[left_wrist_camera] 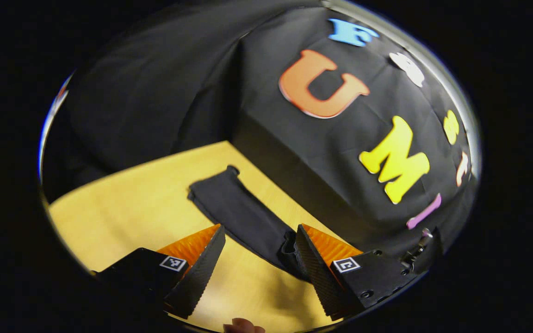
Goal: Grasp the waist and the cuffs of the jeans and fold them to make the two legs overlap; first hold the waist and fold one-third of the jeans toward the cuffs, then hold the cuffs and fold the remaining one-third in the same direction to finish folding.
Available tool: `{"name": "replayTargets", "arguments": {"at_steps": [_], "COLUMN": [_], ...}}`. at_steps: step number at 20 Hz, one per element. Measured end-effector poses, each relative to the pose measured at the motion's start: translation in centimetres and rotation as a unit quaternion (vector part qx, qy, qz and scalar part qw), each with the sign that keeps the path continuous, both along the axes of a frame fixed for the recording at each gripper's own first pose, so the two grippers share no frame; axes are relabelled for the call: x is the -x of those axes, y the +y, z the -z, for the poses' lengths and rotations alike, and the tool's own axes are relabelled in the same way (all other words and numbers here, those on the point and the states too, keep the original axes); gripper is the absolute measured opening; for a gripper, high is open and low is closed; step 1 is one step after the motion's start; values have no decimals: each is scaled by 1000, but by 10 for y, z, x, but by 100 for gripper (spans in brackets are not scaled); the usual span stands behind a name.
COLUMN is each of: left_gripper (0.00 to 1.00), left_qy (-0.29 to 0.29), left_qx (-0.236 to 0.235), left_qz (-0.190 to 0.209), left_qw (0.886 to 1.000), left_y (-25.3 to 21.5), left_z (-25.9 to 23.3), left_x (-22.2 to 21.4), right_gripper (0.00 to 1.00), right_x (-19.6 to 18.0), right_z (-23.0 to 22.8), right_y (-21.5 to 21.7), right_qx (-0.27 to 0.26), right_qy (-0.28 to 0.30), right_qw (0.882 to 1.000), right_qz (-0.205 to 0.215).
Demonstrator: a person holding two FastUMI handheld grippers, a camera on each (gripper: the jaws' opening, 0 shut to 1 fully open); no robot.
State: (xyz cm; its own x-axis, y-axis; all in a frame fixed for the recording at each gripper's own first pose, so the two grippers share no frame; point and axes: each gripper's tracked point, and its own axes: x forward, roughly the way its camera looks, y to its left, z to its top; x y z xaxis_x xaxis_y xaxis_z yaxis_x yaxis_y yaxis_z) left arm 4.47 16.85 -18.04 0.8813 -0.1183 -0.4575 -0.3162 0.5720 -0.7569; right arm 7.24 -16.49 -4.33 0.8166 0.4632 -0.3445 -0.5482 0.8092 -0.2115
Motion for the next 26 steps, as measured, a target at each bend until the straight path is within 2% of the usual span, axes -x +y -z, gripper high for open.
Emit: {"name": "replayTargets", "arguments": {"at_steps": [1,4,8,10,13,16,20,23,25,26], "left_gripper": [99,99,100,100,99,99,99,99,95,100], "left_qy": [15,43,55,64,74,67,42,18,13,7], "left_qx": [27,68,160,181,220,249,267,298,296,295], "left_qz": [-12,-44,-83,-84,-108,-133,-144,-158,-160,-163], "left_qw": [999,996,982,978,967,957,952,941,942,942], "left_y": [4,21,33,37,41,50,58,63,58,58], "left_z": [16,50,69,82,100,107,109,105,111,113], "left_x": [-4,-21,-48,-54,-72,-84,-108,-127,-140,-145], "right_gripper": [99,98,99,99,99,99,99,99,99,99], "right_x": [-1,-5,-5,0,4,8,9,10,8,7], "right_z": [-16,-57,-109,-134,-162,-167,-171,-168,-166,-165], "right_y": [-11,-49,-100,-119,-143,-156,-176,-190,-197,-197], "right_qx": [-7,-40,-76,-88,-106,-104,-97,-95,-95,-94], "right_qy": [-12,-30,-62,-81,-108,-111,-118,-112,-108,-106], "right_qw": [1000,998,990,986,978,976,973,971,969,969], "right_qz": [6,46,100,120,145,157,175,189,199,202]}}
